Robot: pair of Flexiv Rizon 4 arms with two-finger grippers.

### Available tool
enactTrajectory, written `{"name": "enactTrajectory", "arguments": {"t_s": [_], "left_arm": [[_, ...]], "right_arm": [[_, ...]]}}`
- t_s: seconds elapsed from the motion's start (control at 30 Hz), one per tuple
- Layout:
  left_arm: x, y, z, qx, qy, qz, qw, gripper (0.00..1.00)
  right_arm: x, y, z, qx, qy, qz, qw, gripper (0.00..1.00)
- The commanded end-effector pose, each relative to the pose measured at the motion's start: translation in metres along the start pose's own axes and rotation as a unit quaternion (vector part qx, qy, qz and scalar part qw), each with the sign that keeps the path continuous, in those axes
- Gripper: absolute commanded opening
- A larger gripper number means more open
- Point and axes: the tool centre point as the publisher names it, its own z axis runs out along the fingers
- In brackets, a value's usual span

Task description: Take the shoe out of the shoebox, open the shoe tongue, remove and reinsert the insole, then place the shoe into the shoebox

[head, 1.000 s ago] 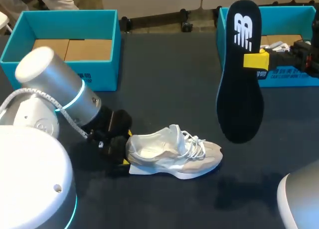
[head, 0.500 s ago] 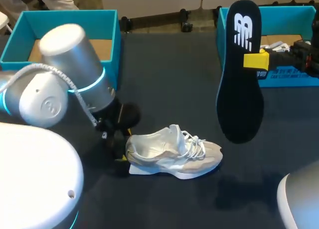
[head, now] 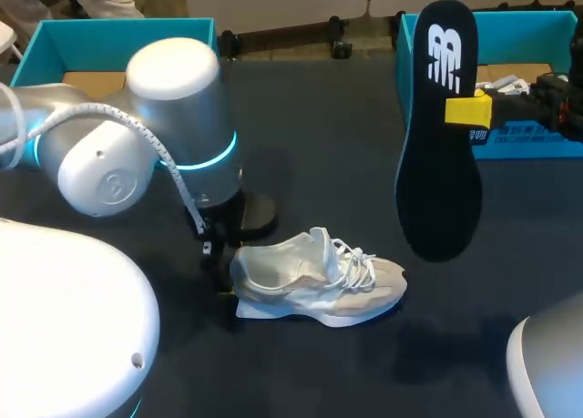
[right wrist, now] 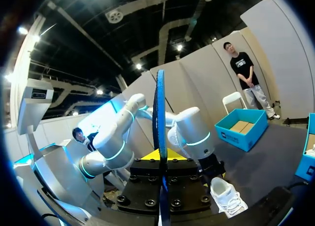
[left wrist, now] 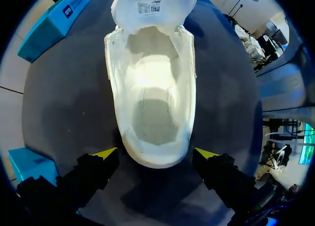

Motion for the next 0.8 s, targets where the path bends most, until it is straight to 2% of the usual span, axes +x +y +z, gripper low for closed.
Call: {"name": "enactTrajectory", "arguments": {"t_s": [0.03, 0.23, 0.33, 0.47, 0.63, 0.8], "left_arm": [[0.003, 0.0, -0.004, -0.012, -0.002, 0.001, 1.0, 1.0], [0.005, -0.008, -0.018, 0.005, -0.01, 0.012, 1.0, 1.0], [0.001, -0.022, -0.038, 0.027, -0.019, 0.026, 0.999, 1.0], [-0.006, -0.038, -0.048, 0.034, -0.027, 0.044, 0.998, 1.0], [-0.013, -0.056, -0.05, 0.045, -0.016, 0.057, 0.997, 1.0], [-0.028, -0.071, -0.04, 0.05, -0.007, 0.049, 0.998, 1.0]], "right_arm": [[-0.002, 0.002, 0.002, 0.001, 0.002, 0.0, 1.0, 0.0], [-0.002, 0.002, 0.002, 0.001, 0.002, 0.0, 1.0, 0.0], [-0.002, 0.002, 0.002, 0.001, 0.002, 0.0, 1.0, 0.0], [-0.002, 0.002, 0.002, 0.001, 0.002, 0.0, 1.0, 0.0], [-0.002, 0.002, 0.002, 0.001, 0.002, 0.0, 1.0, 0.0], [-0.002, 0.002, 0.002, 0.001, 0.002, 0.0, 1.0, 0.0]]}}
